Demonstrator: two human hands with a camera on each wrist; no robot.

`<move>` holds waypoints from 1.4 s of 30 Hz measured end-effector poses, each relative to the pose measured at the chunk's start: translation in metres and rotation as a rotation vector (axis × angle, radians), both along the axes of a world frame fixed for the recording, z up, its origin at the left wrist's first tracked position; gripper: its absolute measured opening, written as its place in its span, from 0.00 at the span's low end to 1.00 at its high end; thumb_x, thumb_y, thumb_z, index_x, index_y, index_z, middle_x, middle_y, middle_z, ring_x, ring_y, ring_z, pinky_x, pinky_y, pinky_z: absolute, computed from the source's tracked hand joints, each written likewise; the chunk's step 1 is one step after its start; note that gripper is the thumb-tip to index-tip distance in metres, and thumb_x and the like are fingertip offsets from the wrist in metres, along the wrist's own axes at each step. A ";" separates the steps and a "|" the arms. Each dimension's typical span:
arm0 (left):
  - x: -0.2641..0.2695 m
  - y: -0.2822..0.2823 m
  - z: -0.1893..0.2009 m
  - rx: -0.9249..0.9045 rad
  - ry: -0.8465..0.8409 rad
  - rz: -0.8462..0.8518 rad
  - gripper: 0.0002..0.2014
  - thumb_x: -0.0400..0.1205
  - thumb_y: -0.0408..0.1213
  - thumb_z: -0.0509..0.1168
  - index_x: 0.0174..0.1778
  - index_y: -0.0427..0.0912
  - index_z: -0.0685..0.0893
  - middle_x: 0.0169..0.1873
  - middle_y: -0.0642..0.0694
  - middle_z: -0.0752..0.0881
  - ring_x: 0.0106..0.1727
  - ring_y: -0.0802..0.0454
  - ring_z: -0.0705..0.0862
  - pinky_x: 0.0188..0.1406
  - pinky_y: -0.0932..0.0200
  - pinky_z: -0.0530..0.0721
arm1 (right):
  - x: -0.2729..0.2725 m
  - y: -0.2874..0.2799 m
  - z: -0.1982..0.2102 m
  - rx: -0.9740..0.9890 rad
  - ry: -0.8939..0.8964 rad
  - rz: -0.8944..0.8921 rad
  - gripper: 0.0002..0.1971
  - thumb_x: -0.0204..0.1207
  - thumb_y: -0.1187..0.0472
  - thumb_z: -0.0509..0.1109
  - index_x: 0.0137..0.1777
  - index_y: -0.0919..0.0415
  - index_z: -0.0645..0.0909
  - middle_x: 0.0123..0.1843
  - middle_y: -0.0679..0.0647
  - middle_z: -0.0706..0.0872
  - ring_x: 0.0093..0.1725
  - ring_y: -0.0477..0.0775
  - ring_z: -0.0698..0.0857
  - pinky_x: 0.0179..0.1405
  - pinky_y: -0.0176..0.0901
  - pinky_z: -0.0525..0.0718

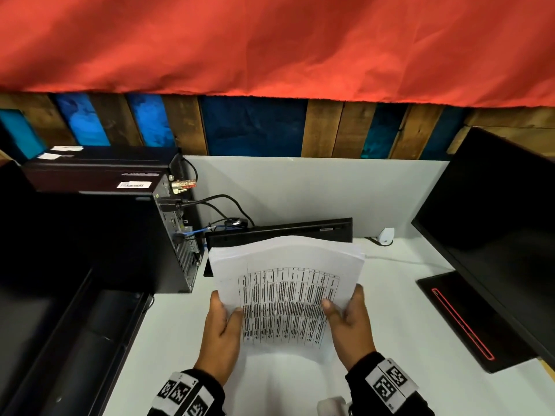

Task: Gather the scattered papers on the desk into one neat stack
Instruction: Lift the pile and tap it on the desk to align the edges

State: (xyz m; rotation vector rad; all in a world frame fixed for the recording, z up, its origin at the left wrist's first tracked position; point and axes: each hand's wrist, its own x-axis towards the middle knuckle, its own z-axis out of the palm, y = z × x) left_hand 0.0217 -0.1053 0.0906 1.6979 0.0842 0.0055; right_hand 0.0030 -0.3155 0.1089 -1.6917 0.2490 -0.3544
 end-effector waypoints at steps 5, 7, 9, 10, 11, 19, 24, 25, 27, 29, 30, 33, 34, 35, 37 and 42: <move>0.001 -0.010 0.006 -0.004 -0.019 0.025 0.28 0.81 0.48 0.56 0.77 0.45 0.66 0.67 0.47 0.79 0.72 0.50 0.75 0.77 0.44 0.70 | 0.004 0.004 0.001 0.018 0.021 -0.006 0.17 0.80 0.75 0.61 0.57 0.52 0.69 0.51 0.43 0.84 0.46 0.22 0.83 0.46 0.19 0.78; 0.002 -0.010 0.013 -0.018 -0.062 0.022 0.21 0.84 0.39 0.56 0.74 0.48 0.68 0.65 0.50 0.81 0.70 0.52 0.76 0.74 0.50 0.72 | 0.004 0.001 0.005 0.023 -0.026 -0.035 0.15 0.79 0.76 0.62 0.59 0.57 0.69 0.50 0.42 0.84 0.45 0.22 0.83 0.43 0.15 0.77; 0.002 -0.007 0.016 -0.039 -0.083 0.003 0.19 0.80 0.40 0.57 0.69 0.55 0.71 0.62 0.54 0.84 0.66 0.57 0.80 0.69 0.54 0.75 | 0.002 -0.003 0.008 0.026 -0.044 -0.036 0.15 0.78 0.76 0.63 0.58 0.59 0.70 0.50 0.41 0.84 0.44 0.22 0.84 0.41 0.15 0.77; 0.001 -0.006 0.018 -0.051 -0.085 -0.005 0.17 0.79 0.39 0.57 0.64 0.56 0.74 0.58 0.56 0.86 0.62 0.59 0.82 0.66 0.55 0.78 | 0.001 -0.005 0.007 0.020 -0.030 -0.022 0.15 0.78 0.76 0.64 0.59 0.58 0.70 0.50 0.41 0.85 0.44 0.22 0.84 0.41 0.15 0.77; 0.001 -0.005 0.017 -0.066 -0.088 -0.009 0.14 0.80 0.37 0.59 0.59 0.56 0.75 0.54 0.56 0.88 0.59 0.60 0.84 0.64 0.53 0.80 | -0.001 -0.007 0.003 0.004 -0.002 -0.004 0.17 0.77 0.74 0.66 0.59 0.55 0.71 0.51 0.40 0.85 0.45 0.22 0.83 0.42 0.16 0.78; 0.001 -0.001 0.008 -0.144 0.010 -0.069 0.26 0.79 0.19 0.63 0.60 0.59 0.76 0.55 0.56 0.89 0.61 0.55 0.86 0.62 0.59 0.81 | -0.008 -0.010 -0.026 0.122 0.212 0.057 0.24 0.65 0.72 0.80 0.57 0.51 0.81 0.51 0.47 0.92 0.55 0.50 0.90 0.54 0.44 0.87; -0.009 0.001 0.011 -0.205 0.000 -0.088 0.35 0.69 0.28 0.67 0.73 0.54 0.70 0.64 0.50 0.85 0.66 0.53 0.83 0.69 0.50 0.78 | -0.009 -0.006 -0.011 0.153 0.106 0.026 0.31 0.60 0.72 0.83 0.62 0.51 0.78 0.51 0.43 0.92 0.51 0.41 0.90 0.49 0.36 0.87; -0.009 0.001 0.015 -0.214 -0.021 -0.092 0.37 0.69 0.28 0.67 0.74 0.54 0.68 0.65 0.51 0.85 0.67 0.54 0.83 0.69 0.50 0.77 | -0.008 -0.006 -0.007 0.138 0.083 0.027 0.31 0.61 0.71 0.82 0.61 0.50 0.77 0.51 0.41 0.91 0.50 0.39 0.90 0.46 0.32 0.87; -0.008 0.001 0.023 -0.208 -0.076 -0.101 0.41 0.67 0.30 0.69 0.77 0.52 0.65 0.67 0.52 0.83 0.69 0.54 0.81 0.69 0.53 0.77 | -0.007 -0.006 -0.002 0.115 0.053 0.028 0.31 0.62 0.73 0.81 0.61 0.48 0.76 0.50 0.41 0.91 0.49 0.37 0.89 0.43 0.27 0.85; -0.008 -0.002 0.028 -0.188 -0.107 -0.120 0.44 0.66 0.34 0.70 0.79 0.52 0.61 0.69 0.53 0.81 0.71 0.56 0.79 0.69 0.59 0.79 | -0.006 -0.006 -0.002 0.083 0.049 0.029 0.32 0.65 0.74 0.79 0.61 0.42 0.74 0.51 0.43 0.91 0.51 0.35 0.88 0.47 0.28 0.84; -0.009 -0.005 0.029 -0.178 -0.110 -0.130 0.45 0.67 0.33 0.70 0.80 0.53 0.60 0.69 0.55 0.80 0.71 0.57 0.78 0.68 0.63 0.79 | -0.007 -0.005 -0.002 0.049 0.058 0.040 0.32 0.68 0.74 0.76 0.59 0.38 0.72 0.53 0.41 0.89 0.52 0.32 0.87 0.49 0.27 0.83; -0.012 -0.012 0.033 -0.147 -0.108 -0.158 0.45 0.70 0.27 0.67 0.81 0.57 0.57 0.70 0.63 0.78 0.73 0.62 0.76 0.70 0.66 0.77 | -0.006 0.002 0.001 -0.032 0.064 0.059 0.27 0.78 0.74 0.65 0.56 0.36 0.71 0.53 0.34 0.83 0.50 0.23 0.83 0.50 0.18 0.77; -0.012 -0.014 0.036 -0.145 -0.105 -0.160 0.45 0.71 0.27 0.67 0.81 0.58 0.57 0.70 0.63 0.78 0.73 0.62 0.76 0.72 0.63 0.77 | -0.004 0.002 0.001 -0.050 0.062 0.035 0.25 0.79 0.74 0.63 0.57 0.37 0.72 0.52 0.34 0.83 0.50 0.28 0.84 0.53 0.22 0.78; -0.011 -0.013 0.039 -0.147 -0.106 -0.142 0.45 0.71 0.25 0.67 0.81 0.58 0.57 0.70 0.63 0.78 0.73 0.61 0.76 0.73 0.59 0.76 | -0.003 0.002 0.003 -0.055 0.062 0.001 0.23 0.80 0.74 0.62 0.58 0.40 0.73 0.50 0.35 0.84 0.50 0.33 0.84 0.55 0.28 0.79; -0.005 -0.009 0.052 -0.124 -0.174 -0.042 0.48 0.72 0.19 0.68 0.81 0.59 0.57 0.73 0.65 0.74 0.75 0.64 0.72 0.79 0.50 0.69 | 0.000 -0.001 0.008 -0.055 0.053 -0.063 0.21 0.79 0.75 0.61 0.60 0.46 0.75 0.48 0.35 0.84 0.47 0.34 0.85 0.53 0.30 0.78; 0.010 0.012 0.124 0.556 -0.592 0.012 0.50 0.68 0.34 0.79 0.80 0.60 0.58 0.81 0.58 0.60 0.84 0.61 0.54 0.84 0.44 0.52 | 0.001 -0.007 0.038 -0.254 0.055 0.065 0.33 0.74 0.83 0.56 0.46 0.36 0.76 0.46 0.39 0.87 0.45 0.21 0.83 0.40 0.16 0.79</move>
